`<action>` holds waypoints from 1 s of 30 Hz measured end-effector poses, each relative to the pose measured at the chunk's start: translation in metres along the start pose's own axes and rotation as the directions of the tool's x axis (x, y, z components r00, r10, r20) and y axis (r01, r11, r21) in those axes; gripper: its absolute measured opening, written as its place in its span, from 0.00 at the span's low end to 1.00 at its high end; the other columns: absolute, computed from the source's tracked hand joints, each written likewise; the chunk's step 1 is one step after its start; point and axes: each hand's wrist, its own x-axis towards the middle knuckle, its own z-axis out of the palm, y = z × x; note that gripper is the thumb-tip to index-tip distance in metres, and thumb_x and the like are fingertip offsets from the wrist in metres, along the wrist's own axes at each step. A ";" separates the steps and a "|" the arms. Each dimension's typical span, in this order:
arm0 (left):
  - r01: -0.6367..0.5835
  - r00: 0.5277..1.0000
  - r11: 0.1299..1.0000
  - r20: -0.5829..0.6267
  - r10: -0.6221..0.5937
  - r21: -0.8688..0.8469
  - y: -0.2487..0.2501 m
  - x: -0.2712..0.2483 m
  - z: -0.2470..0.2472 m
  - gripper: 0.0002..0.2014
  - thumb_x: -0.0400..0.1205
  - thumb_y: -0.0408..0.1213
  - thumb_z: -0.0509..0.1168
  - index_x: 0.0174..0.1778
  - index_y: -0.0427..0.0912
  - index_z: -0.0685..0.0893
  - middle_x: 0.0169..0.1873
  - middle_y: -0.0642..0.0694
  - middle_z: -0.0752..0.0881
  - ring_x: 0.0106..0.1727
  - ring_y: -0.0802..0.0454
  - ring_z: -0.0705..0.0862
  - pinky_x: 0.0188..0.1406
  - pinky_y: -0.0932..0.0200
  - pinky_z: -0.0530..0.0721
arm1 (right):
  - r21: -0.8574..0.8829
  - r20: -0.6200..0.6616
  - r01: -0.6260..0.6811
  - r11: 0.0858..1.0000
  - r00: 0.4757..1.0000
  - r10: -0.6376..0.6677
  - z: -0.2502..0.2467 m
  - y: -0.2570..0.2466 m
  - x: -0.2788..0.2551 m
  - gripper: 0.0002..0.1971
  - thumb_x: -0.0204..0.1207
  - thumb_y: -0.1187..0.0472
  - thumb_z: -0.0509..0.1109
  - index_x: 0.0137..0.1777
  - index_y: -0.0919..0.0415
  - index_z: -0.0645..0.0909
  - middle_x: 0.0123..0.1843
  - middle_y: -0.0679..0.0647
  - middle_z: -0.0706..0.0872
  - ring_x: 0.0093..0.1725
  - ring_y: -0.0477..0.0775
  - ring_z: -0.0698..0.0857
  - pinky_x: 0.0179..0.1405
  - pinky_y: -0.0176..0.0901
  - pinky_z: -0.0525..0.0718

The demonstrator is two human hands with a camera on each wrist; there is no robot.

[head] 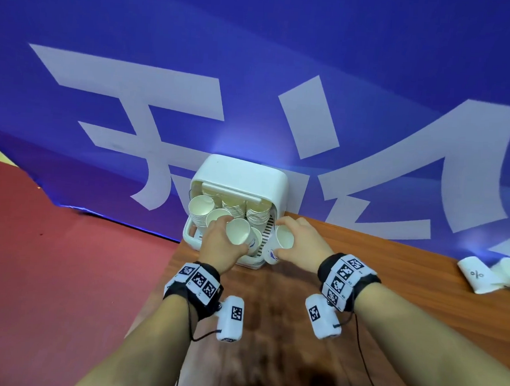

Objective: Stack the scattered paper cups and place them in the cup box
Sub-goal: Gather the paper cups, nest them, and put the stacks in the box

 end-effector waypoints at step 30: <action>-0.177 0.960 0.885 0.274 0.058 0.430 -0.021 0.062 0.078 0.39 0.73 0.41 0.76 0.79 0.40 0.66 0.71 0.40 0.71 0.72 0.41 0.72 0.72 0.52 0.71 | 0.118 0.023 -0.065 0.991 0.998 0.063 0.000 0.047 0.039 0.37 0.64 0.51 0.81 0.72 0.45 0.69 0.62 0.48 0.72 0.59 0.53 0.79 0.60 0.51 0.80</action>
